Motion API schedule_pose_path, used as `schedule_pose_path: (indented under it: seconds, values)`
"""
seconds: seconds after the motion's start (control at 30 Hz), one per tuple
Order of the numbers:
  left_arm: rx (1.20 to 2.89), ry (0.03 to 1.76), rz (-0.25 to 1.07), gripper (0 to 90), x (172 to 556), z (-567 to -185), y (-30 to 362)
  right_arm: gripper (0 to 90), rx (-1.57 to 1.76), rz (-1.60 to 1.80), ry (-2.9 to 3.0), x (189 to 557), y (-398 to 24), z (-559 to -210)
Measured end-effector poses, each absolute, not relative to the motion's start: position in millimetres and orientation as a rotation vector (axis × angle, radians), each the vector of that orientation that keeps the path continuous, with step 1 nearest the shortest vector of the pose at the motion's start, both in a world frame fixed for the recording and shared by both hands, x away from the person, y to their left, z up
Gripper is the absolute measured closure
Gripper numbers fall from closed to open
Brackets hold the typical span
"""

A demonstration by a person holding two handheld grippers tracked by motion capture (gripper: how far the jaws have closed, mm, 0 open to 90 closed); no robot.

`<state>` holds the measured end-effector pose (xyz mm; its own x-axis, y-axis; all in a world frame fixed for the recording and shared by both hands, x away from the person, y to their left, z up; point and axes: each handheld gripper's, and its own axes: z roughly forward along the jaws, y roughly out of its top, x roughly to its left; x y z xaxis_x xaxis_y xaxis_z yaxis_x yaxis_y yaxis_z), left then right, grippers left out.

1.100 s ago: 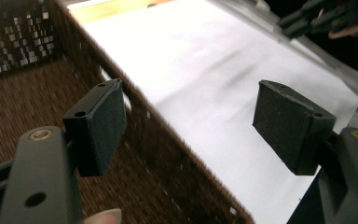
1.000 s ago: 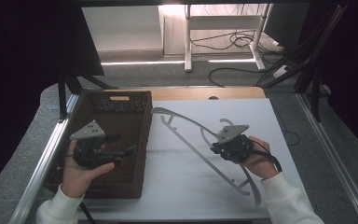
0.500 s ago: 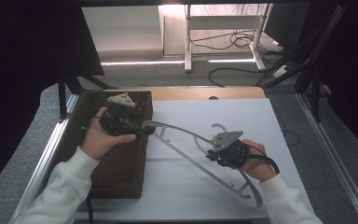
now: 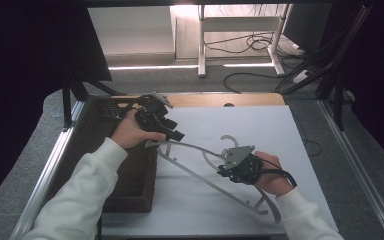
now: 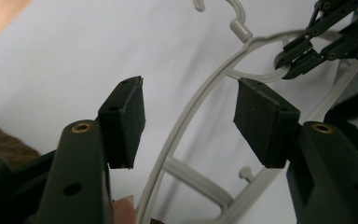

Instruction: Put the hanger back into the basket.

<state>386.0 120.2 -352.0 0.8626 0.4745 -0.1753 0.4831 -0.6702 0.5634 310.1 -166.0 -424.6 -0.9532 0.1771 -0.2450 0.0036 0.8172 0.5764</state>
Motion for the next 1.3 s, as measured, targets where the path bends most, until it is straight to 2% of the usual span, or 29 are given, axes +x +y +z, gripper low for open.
schedule_pose_path:
  seconds: [0.2, 0.5, 0.57, 0.67, 0.73, 0.93, 1.2, 1.3]
  values:
    - [2.521, 0.647, -0.072, 46.3, 395.3, -368.1, 104.5, 80.8, 0.097, 0.867, 2.708, 306.9, -164.6, -423.2]
    - [2.625, 0.554, -0.228, 58.3, 399.8, -389.9, 92.7, 80.8, 0.048, 0.846, 2.697, 302.7, -162.0, -421.5]
    - [2.649, 0.532, -0.256, 62.5, 398.5, -394.1, 89.0, 80.8, 0.039, 0.842, 2.69, 301.8, -160.9, -421.4]
    - [2.692, 0.517, -0.267, 73.5, 397.3, -398.3, 85.4, 80.7, 0.016, 0.829, 2.691, 300.8, -160.2, -422.3]
    - [2.71, 0.492, -0.291, 77.0, 397.0, -400.2, 85.5, 80.2, 0.006, 0.827, 2.696, 300.0, -159.7, -423.4]
    - [2.665, 0.437, -0.33, 81.5, 392.7, -395.6, 90.3, 78.1, 0.023, 0.81, 2.676, 302.7, -162.0, -424.2]
    - [2.551, 0.434, -0.322, 82.1, 391.4, -380.7, 103.0, 76.0, 0.068, 0.871, 2.641, 304.2, -167.4, -417.2]
    - [2.503, 0.463, -0.29, 82.1, 390.8, -373.4, 110.1, 66.7, 0.105, 0.907, 2.618, 304.7, -170.1, -414.0]
